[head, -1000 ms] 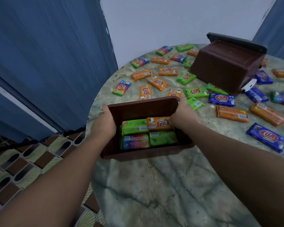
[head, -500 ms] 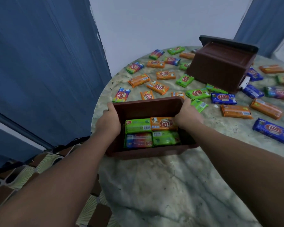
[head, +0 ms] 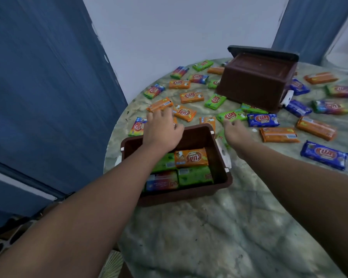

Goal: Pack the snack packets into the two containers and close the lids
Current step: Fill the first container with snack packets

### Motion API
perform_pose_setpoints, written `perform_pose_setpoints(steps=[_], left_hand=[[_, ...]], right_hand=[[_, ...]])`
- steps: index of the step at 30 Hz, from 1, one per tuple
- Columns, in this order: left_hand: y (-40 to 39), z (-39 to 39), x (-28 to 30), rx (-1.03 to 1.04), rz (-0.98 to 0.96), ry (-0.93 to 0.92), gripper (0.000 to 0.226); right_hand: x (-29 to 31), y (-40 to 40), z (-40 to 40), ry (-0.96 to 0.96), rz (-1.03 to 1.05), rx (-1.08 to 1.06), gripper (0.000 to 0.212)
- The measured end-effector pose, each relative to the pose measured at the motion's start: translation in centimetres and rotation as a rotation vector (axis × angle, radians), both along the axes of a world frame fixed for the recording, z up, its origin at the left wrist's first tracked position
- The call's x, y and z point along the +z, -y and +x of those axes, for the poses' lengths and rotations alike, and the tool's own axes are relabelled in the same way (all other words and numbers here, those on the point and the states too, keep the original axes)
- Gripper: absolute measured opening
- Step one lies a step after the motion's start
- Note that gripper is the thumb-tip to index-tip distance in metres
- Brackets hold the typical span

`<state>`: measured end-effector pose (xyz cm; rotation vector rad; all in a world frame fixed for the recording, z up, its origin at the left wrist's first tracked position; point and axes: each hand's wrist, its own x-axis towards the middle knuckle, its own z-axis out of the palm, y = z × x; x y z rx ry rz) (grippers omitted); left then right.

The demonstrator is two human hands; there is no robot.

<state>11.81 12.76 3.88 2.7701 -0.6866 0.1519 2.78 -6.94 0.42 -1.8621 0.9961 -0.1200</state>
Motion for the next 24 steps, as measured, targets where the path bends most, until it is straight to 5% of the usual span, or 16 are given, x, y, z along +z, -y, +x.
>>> perform_pose_setpoints(steps=[7,15,21,24], left_hand=[[8.2,1.5,0.3,-0.113,-0.058,-0.204,0.015],[14.0,7.3,-2.6,-0.095,0.031,-0.366,0.021],[16.5,9.7,-4.6,-0.129,0.323,-0.454,0.050],[17.2,10.1,-5.6,-0.107,0.343,-0.572,0.046]], right_hand=[[-1.5,3.4,-0.3,-0.087,-0.068,0.051,0.032],[-3.6,5.0,1.9,-0.165,-0.036,-0.038,0.060],[-5.0,5.9,3.7,-0.259,-0.036,-0.097,0.092],[-5.7,6.1,4.4,-0.289,-0.055,-0.118,0.098]])
